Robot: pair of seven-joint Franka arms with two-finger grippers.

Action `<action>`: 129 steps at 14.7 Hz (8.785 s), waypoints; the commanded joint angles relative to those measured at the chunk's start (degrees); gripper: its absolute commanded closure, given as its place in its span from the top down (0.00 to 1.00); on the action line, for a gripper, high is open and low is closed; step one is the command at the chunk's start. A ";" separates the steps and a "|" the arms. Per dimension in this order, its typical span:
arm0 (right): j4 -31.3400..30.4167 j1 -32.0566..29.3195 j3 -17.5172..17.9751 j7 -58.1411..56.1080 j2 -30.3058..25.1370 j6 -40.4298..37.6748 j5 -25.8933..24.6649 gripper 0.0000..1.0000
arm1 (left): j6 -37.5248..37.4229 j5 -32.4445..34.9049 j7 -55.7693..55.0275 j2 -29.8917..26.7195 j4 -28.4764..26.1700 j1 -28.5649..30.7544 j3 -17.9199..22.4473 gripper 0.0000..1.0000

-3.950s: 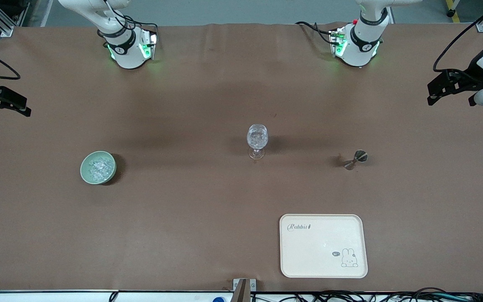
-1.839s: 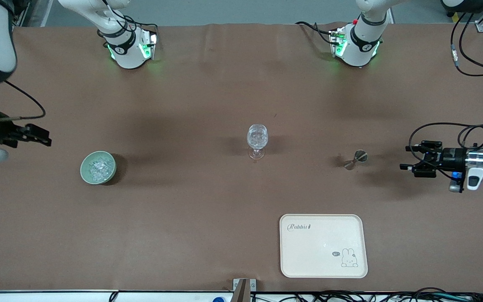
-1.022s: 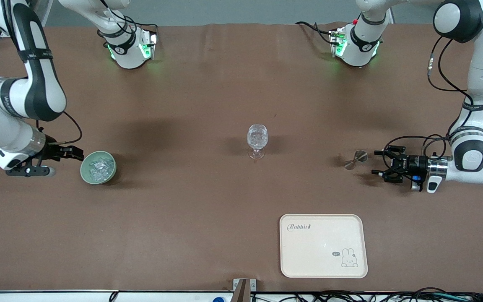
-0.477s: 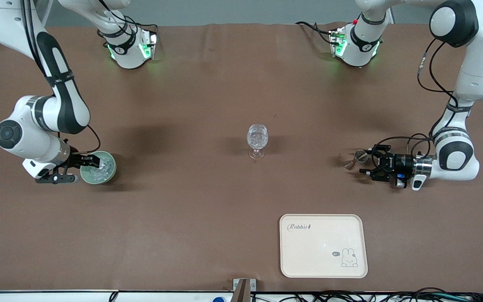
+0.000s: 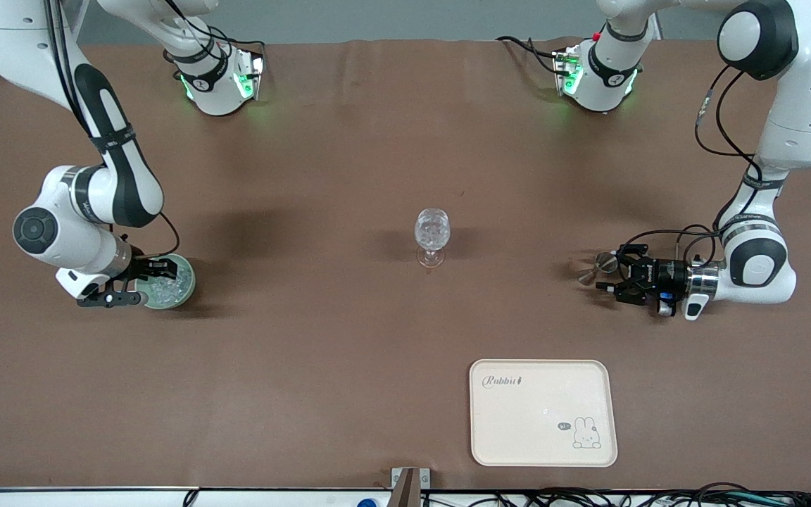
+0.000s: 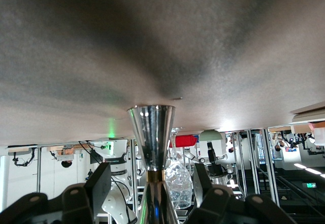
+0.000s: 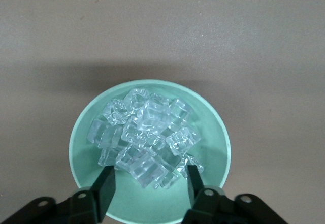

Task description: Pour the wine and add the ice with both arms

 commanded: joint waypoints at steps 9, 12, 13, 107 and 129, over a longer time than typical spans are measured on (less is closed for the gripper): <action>-1.41 0.52 0.22 0.42 0.29 1.65 0.83 0.34 | 1.28 -2.15 -0.59 -0.26 -1.24 -0.49 -0.06 0.54; -1.41 0.43 0.22 0.42 0.20 1.65 0.83 0.30 | 1.37 -2.33 -0.59 0.00 -1.24 -0.49 -0.15 0.49; -1.41 0.43 0.22 0.42 0.20 1.65 0.83 0.30 | 1.37 -2.41 -0.59 0.01 -1.24 -0.49 -0.15 0.46; 28.83 -2.38 0.22 0.50 -23.79 -48.09 0.22 0.08 | 7.70 64.30 -97.79 -22.58 12.38 -54.64 -2.08 0.01; 34.16 32.31 0.31 46.79 -10.02 -36.76 1.54 0.06 | 4.12 7.98 -33.05 -18.73 6.76 -9.21 -2.69 0.01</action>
